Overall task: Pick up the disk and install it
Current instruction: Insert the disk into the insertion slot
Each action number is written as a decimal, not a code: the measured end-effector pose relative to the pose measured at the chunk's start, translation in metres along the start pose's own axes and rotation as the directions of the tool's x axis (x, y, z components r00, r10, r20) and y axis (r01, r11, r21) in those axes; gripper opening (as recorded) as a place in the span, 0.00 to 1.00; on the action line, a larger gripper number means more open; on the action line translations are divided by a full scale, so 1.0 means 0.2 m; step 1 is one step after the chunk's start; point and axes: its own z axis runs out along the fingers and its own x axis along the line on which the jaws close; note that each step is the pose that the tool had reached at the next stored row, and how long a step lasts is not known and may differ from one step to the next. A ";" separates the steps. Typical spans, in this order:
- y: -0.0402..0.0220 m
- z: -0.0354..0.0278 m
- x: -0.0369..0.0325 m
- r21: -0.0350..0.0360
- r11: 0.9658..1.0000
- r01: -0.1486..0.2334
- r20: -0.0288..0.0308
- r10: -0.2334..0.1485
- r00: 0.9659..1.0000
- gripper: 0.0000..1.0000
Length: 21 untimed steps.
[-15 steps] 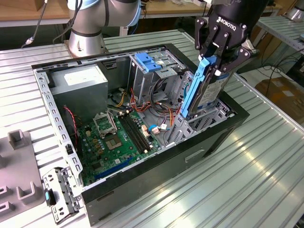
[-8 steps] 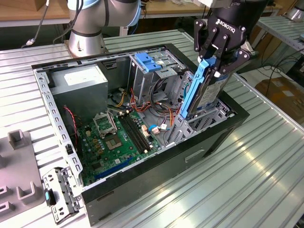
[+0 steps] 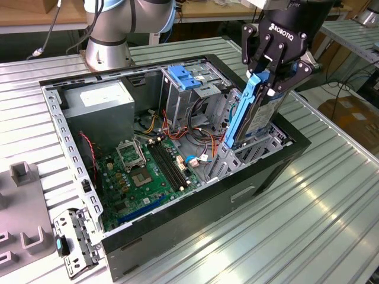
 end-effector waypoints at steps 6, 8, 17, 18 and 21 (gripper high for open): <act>0.000 0.021 0.000 0.000 1.000 0.000 0.001 0.000 1.000 0.37; 0.000 0.025 -0.001 0.000 1.000 0.000 0.001 0.000 1.000 0.37; 0.002 0.115 -0.005 -0.001 1.000 0.000 0.001 0.000 1.000 0.37; 0.002 0.125 -0.006 -0.001 1.000 0.000 0.001 0.000 1.000 0.37; 0.003 0.159 -0.008 -0.002 1.000 0.000 0.000 0.000 1.000 0.37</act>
